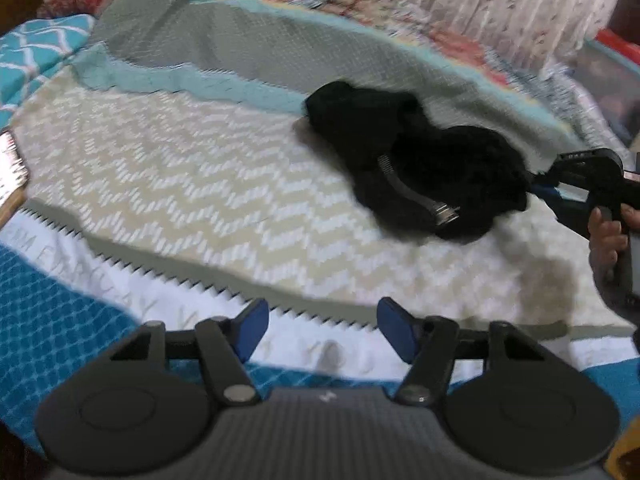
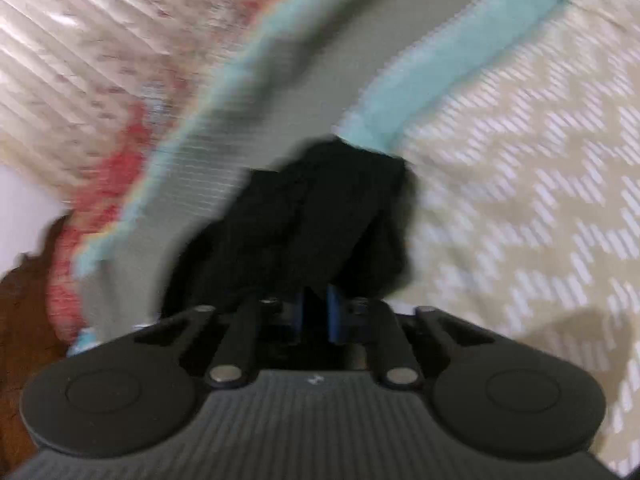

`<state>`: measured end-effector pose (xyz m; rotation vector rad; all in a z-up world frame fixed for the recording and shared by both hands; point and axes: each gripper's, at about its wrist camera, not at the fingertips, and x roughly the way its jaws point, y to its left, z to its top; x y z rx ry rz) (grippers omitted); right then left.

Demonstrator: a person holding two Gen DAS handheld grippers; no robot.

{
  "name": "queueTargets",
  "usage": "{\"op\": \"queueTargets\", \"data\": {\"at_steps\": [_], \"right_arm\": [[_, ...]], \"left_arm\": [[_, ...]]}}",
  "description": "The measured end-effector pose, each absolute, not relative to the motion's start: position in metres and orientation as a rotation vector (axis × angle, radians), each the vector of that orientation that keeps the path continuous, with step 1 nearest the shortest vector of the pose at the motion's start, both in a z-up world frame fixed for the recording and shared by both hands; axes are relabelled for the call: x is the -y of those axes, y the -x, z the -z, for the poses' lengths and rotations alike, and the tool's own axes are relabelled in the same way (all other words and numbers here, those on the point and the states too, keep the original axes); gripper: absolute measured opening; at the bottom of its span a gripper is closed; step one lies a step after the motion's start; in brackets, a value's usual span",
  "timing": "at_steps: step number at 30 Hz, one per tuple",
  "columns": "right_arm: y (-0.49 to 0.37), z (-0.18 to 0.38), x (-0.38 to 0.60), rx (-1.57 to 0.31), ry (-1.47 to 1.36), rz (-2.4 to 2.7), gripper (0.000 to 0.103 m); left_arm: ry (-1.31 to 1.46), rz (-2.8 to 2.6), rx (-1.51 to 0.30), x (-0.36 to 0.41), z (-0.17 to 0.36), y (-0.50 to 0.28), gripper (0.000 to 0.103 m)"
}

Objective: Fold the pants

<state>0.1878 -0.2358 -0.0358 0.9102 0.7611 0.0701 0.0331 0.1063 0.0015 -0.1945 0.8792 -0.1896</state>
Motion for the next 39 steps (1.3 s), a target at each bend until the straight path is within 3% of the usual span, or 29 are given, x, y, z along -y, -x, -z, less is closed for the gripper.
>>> {"op": "queueTargets", "data": {"at_steps": [6,15,16,17,18,19,20,22,29,35,39], "right_arm": [[-0.102,-0.035,0.203,-0.673,-0.789,-0.463,0.008],[0.002,-0.010,0.156,-0.856,-0.769,-0.665,0.008],[-0.003,-0.007,0.159,-0.873,-0.803,-0.685,0.008],[-0.001,-0.005,0.167,-0.874,-0.834,-0.703,0.008],[-0.001,-0.007,0.166,-0.868,-0.841,-0.714,0.008],[0.001,-0.009,0.166,-0.859,-0.833,-0.721,0.006],[0.001,-0.013,0.166,-0.856,-0.824,-0.734,0.006],[-0.002,-0.014,0.166,-0.856,-0.815,-0.759,0.003],[0.000,-0.014,0.182,-0.787,-0.750,-0.671,0.008],[-0.010,0.005,0.229,-0.793,-0.745,-0.449,0.008],[-0.023,0.021,0.236,-0.808,-0.762,-0.393,0.008]], "left_arm": [[0.395,0.373,-0.813,-0.103,-0.029,-0.044,0.075],[0.488,0.514,-0.902,-0.077,-0.006,-0.040,0.088],[0.504,0.521,-0.921,-0.075,-0.001,-0.041,0.086],[0.516,0.524,-0.933,-0.073,0.001,-0.039,0.078],[0.526,0.532,-0.946,-0.073,0.005,-0.037,0.064],[0.548,0.550,-0.951,-0.073,0.006,-0.036,0.058],[0.585,0.576,-0.949,-0.077,0.008,-0.035,0.037],[0.586,0.555,-0.940,-0.081,0.006,-0.034,0.025],[0.549,0.369,-0.825,-0.127,-0.012,-0.028,0.020],[0.518,0.032,-0.609,-0.240,-0.071,-0.009,0.019],[0.434,-0.233,-0.652,-0.263,-0.076,-0.018,0.031]]}}
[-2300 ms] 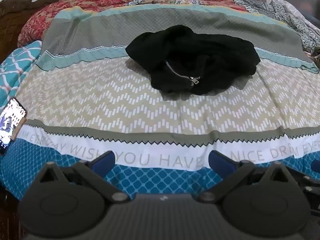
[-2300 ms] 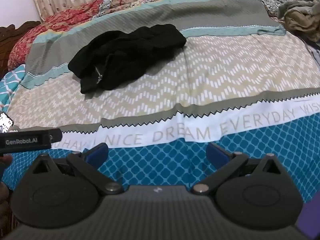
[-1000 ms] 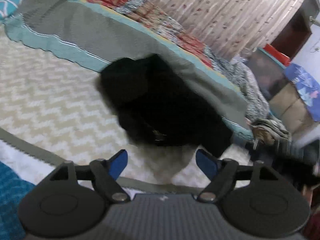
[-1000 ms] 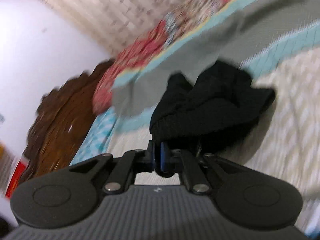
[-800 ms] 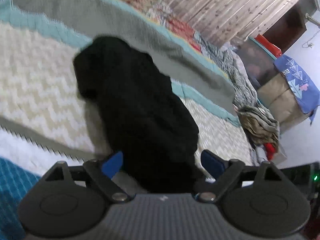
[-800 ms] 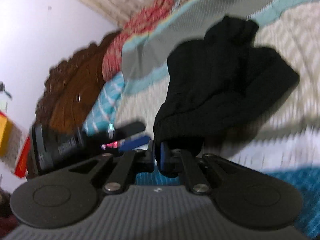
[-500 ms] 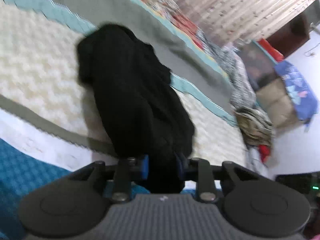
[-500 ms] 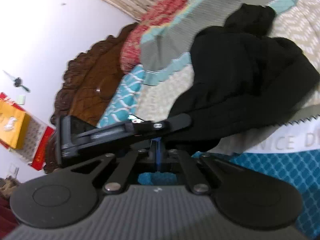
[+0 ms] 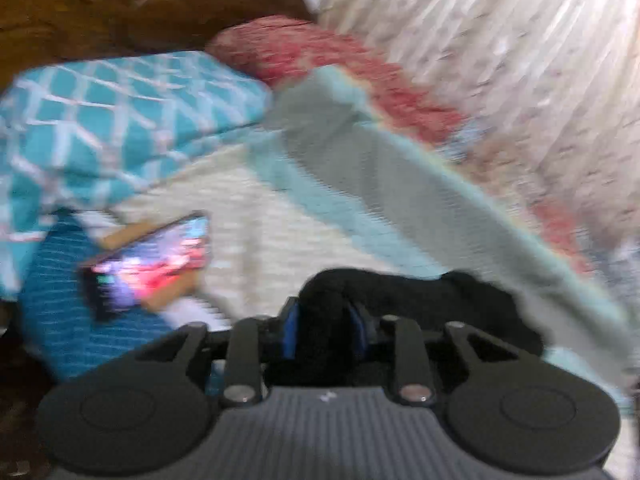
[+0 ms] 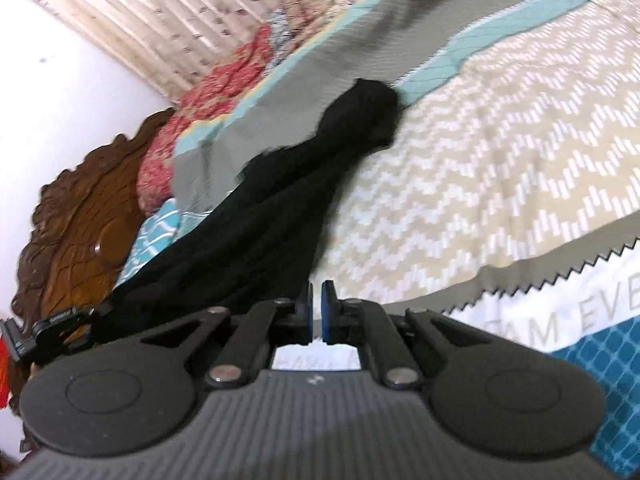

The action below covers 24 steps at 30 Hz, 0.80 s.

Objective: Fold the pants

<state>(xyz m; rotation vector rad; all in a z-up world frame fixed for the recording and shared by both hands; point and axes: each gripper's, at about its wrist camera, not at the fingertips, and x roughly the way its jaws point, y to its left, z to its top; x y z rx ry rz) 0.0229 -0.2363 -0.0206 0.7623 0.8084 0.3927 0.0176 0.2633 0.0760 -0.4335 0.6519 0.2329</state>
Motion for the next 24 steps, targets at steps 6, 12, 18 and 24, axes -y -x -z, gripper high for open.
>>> {"op": "queueTargets", "data": {"at_steps": [6,12,18,24], "right_arm": [[-0.070,0.040,0.222,-0.858,-0.702,-0.315,0.015],[-0.147,0.060,0.232,-0.850,-0.697,-0.168,0.046],[-0.218,0.073,0.218,-0.852,-0.695,-0.134,0.047],[-0.261,0.080,0.189,-0.869,-0.658,-0.099,0.035]], "left_arm": [[0.337,-0.041,-0.734,-0.205,-0.044,-0.019,0.046],[-0.075,0.032,-0.728,-0.110,-0.003,-0.011,0.066],[-0.372,0.041,-0.709,-0.063,0.036,-0.023,0.068],[-0.303,0.015,-0.805,-0.076,0.053,-0.045,0.014]]}}
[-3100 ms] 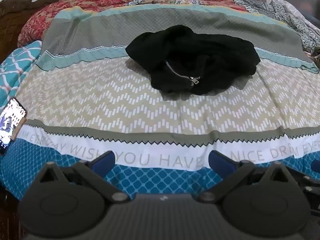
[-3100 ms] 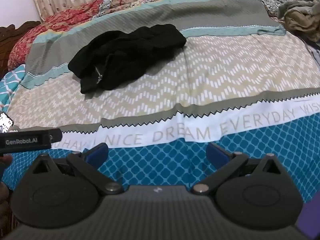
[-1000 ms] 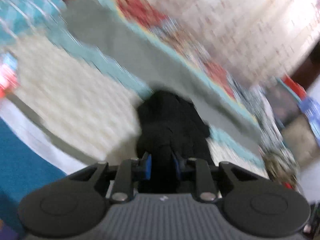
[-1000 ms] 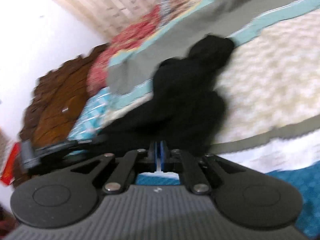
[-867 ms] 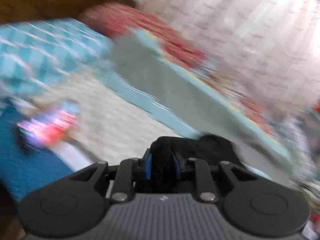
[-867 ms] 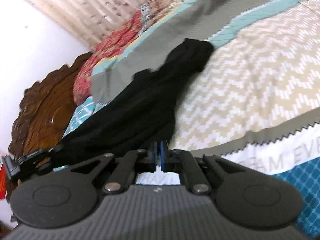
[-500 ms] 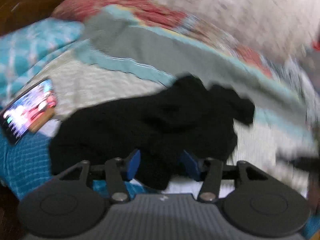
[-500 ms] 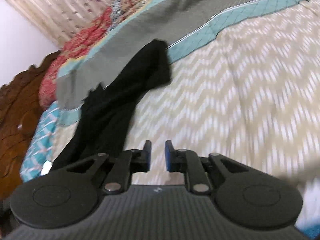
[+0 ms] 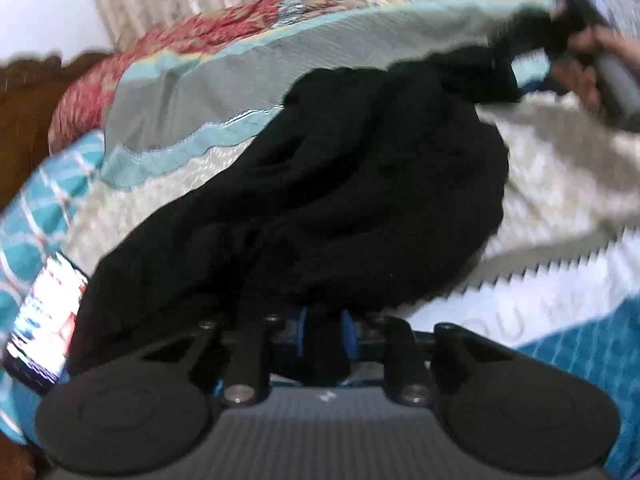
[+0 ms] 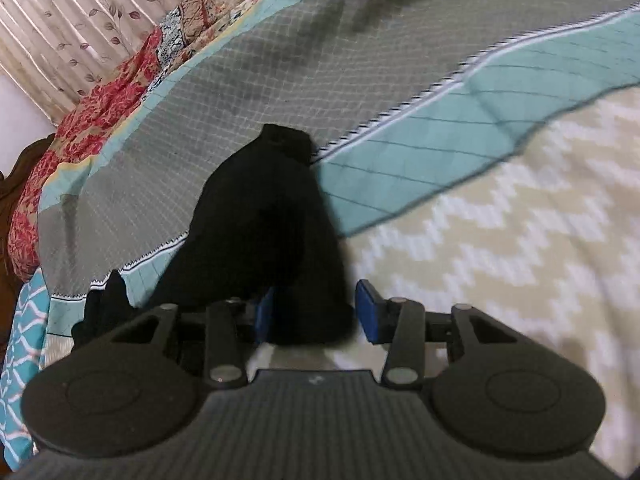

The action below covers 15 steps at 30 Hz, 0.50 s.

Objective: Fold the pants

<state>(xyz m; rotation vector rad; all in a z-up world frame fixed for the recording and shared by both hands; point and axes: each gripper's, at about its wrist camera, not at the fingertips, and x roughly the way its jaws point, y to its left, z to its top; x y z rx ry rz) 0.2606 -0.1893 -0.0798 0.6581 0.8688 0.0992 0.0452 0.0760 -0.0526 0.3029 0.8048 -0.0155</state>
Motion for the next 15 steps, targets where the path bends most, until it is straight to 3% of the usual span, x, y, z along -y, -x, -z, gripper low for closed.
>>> {"op": "queueTargets", "data": {"at_steps": [1,3,9,15], "right_arm": [[-0.265,0.077,0.186,-0.877,-0.633,-0.093,0.010],[-0.266,0.061,0.186,-0.860,-0.605,-0.068,0.010],[-0.222,-0.032,0.260,-0.575,-0.643,-0.049,0.010],[-0.143,-0.110,0.326,-0.376,-0.540,-0.077,0.009]], "left_arm": [[-0.255,0.022,-0.804,-0.083,0.046,-0.046,0.014],[-0.194,0.025,-0.783,-0.098,0.032,-0.040,0.013],[0.014,0.091,-0.672,-0.144,-0.030,-0.003,0.012],[0.002,0.191,-0.524,-0.153,-0.076,0.040,0.012]]}}
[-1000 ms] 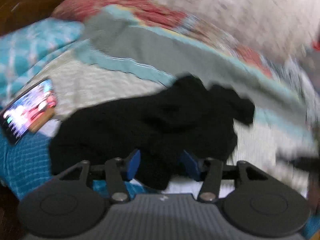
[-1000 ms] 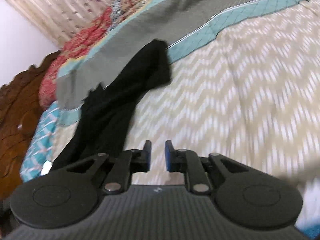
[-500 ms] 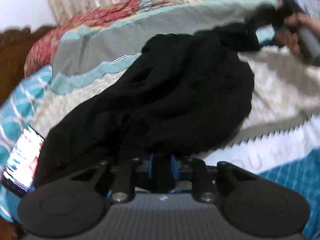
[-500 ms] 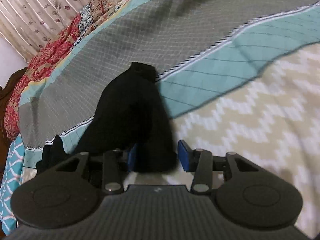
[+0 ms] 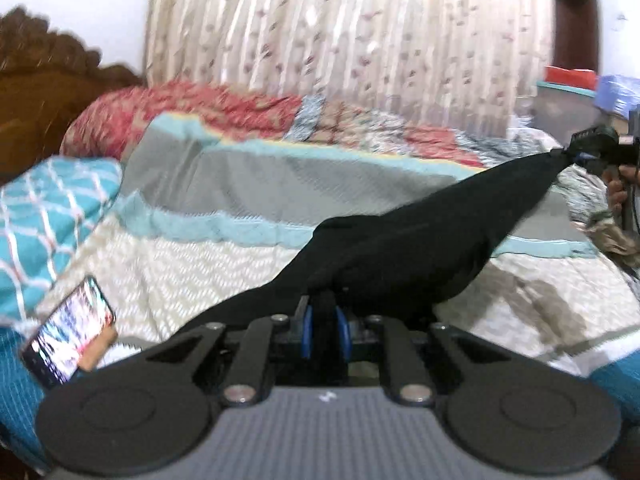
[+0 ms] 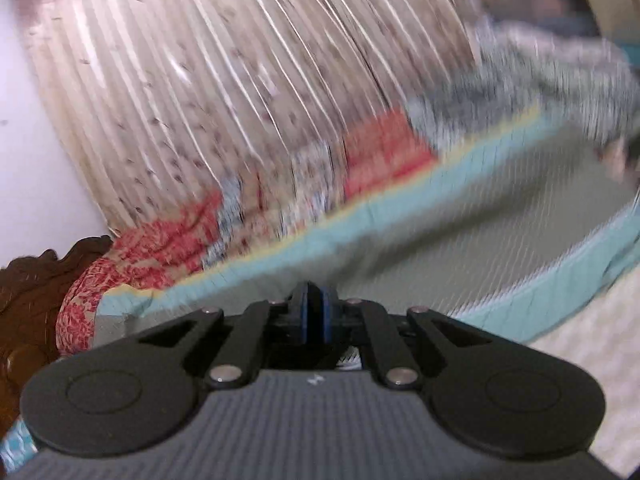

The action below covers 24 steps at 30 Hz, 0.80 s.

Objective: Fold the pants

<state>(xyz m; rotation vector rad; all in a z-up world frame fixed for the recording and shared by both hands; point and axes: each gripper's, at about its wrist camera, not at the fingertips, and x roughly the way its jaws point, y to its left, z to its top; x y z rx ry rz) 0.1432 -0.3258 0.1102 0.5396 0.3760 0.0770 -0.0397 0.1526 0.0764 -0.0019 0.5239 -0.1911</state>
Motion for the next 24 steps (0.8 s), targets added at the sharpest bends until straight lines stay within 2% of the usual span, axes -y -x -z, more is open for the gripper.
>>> {"op": "queueTargets", "data": {"at_steps": [1,4,6,7,10,12,14,15,17,19,24], "right_arm": [[-0.122,-0.121,0.332,-0.341,-0.498,-0.049,0.002],[-0.065,-0.130,0.355,-0.229,-0.435,0.019,0.002],[-0.040,-0.121,0.372,-0.220,-0.430,0.064,0.003],[-0.036,-0.111,0.377,-0.243,-0.404,0.092,0.006],[-0.034,-0.077,0.394,-0.383,-0.366,0.164,0.007],[-0.041,-0.055,0.398,-0.465,-0.414,0.160,0.008],[-0.050,-0.037,0.392,-0.517,-0.426,0.140,0.017],[-0.060,-0.029,0.388,-0.541,-0.421,0.134,0.021],[-0.076,-0.015,0.375,-0.572,-0.415,0.112,0.048],[-0.084,-0.001,0.367,-0.586,-0.421,0.106,0.052],[-0.120,0.018,0.355,-0.687,-0.412,0.164,0.052]], "left_arm": [[-0.014,0.208,-0.526,-0.148,-0.077,0.045,0.012],[-0.030,0.249,-0.558,-0.141,-0.067,0.057,0.012],[-0.022,0.263,-0.639,-0.139,-0.049,0.054,0.012],[-0.025,0.267,-0.679,-0.136,-0.039,0.053,0.012],[-0.084,0.229,-0.782,-0.128,-0.008,0.049,0.013],[-0.076,0.215,-0.837,-0.131,0.000,0.046,0.018],[-0.027,0.233,-0.815,-0.139,-0.008,0.051,0.022],[-0.011,0.232,-0.794,-0.144,-0.014,0.054,0.028],[0.021,0.196,-0.747,-0.157,-0.024,0.055,0.041],[0.062,0.150,-0.732,-0.170,-0.032,0.049,0.043],[0.219,0.025,-0.744,-0.213,-0.034,0.035,0.044]]}}
